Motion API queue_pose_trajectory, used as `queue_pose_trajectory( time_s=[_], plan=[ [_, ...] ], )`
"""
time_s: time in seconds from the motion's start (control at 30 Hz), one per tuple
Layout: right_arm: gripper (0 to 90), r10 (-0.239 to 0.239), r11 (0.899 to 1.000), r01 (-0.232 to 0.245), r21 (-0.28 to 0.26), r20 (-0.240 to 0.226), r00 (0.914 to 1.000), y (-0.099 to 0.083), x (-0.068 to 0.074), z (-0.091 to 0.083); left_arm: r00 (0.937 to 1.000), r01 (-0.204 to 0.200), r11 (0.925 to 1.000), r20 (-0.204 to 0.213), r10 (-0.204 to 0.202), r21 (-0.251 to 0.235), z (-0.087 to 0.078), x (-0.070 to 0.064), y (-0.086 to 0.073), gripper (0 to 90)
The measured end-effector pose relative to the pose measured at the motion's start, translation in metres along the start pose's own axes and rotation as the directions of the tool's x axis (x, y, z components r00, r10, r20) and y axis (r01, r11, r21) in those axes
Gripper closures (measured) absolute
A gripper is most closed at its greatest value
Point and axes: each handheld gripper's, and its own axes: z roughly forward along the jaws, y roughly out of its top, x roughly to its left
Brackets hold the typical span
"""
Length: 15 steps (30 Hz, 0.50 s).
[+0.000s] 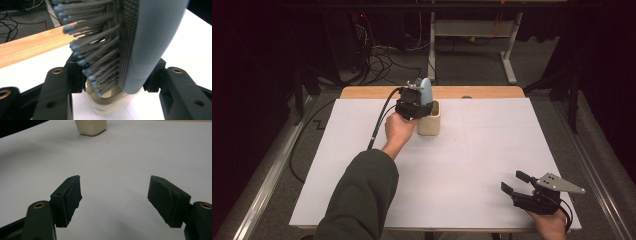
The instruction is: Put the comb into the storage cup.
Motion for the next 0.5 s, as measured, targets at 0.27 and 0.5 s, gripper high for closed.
queue_pose_trajectory(
  time_s=[0.27, 0.5],
  plan=[
    [27.2, 0.0, 1.0, 0.0, 0.006, -0.001, 1.0, 0.0, 0.0, 0.001, 0.9976, -0.031, 0.9983, -0.06, 0.034, 0.049, -0.001, 0.005, -0.002, 41.0],
    [27.2, 0.001, 1.0, -0.001, 0.008, -0.001, 1.0, 0.0, 0.0, 0.001, 0.9977, -0.018, 0.9982, -0.064, 0.022, 0.058, -0.002, 0.012, -0.006, 38.0]
  ],
)
